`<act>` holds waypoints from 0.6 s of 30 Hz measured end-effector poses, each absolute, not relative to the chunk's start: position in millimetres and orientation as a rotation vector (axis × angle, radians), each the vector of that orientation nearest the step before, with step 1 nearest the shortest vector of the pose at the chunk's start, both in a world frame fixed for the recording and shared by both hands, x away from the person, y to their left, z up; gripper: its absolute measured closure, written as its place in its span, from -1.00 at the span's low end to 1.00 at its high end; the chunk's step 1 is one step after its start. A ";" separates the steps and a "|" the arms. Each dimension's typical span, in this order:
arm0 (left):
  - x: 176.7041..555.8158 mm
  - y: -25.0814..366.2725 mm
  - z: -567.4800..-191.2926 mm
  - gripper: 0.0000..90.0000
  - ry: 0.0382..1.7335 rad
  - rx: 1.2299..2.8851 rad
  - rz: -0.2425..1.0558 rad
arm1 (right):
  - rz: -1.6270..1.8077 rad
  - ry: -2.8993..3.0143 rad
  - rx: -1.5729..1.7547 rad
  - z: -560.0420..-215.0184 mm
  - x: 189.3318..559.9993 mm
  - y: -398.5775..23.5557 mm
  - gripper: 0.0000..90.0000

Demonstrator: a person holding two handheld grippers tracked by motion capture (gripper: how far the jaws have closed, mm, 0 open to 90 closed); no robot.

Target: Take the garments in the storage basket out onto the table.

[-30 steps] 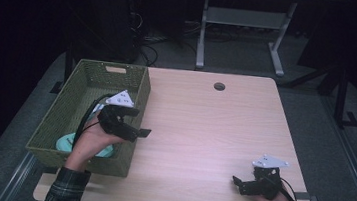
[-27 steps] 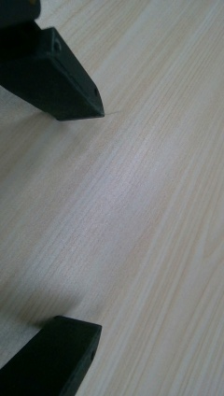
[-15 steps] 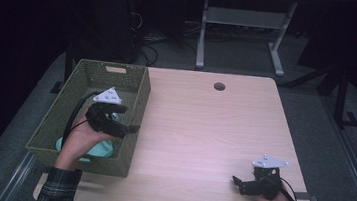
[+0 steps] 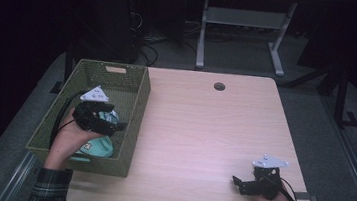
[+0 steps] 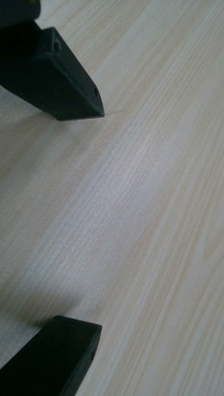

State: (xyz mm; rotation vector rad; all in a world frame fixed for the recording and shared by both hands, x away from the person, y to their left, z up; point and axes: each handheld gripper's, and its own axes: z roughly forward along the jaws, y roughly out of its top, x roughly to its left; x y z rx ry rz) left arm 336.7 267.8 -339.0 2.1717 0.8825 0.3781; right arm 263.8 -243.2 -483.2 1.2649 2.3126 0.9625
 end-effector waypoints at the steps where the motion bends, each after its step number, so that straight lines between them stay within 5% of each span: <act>1: 336.4 270.8 -338.8 -0.68 0.889 2.174 0.382 | 0.962 2.313 1.265 -483.2 263.8 -243.2 -1.00; 18: 336.6 304.3 -347.8 -0.67 1.009 2.173 0.411 | 0.962 2.313 1.265 -483.2 263.8 -243.2 -1.00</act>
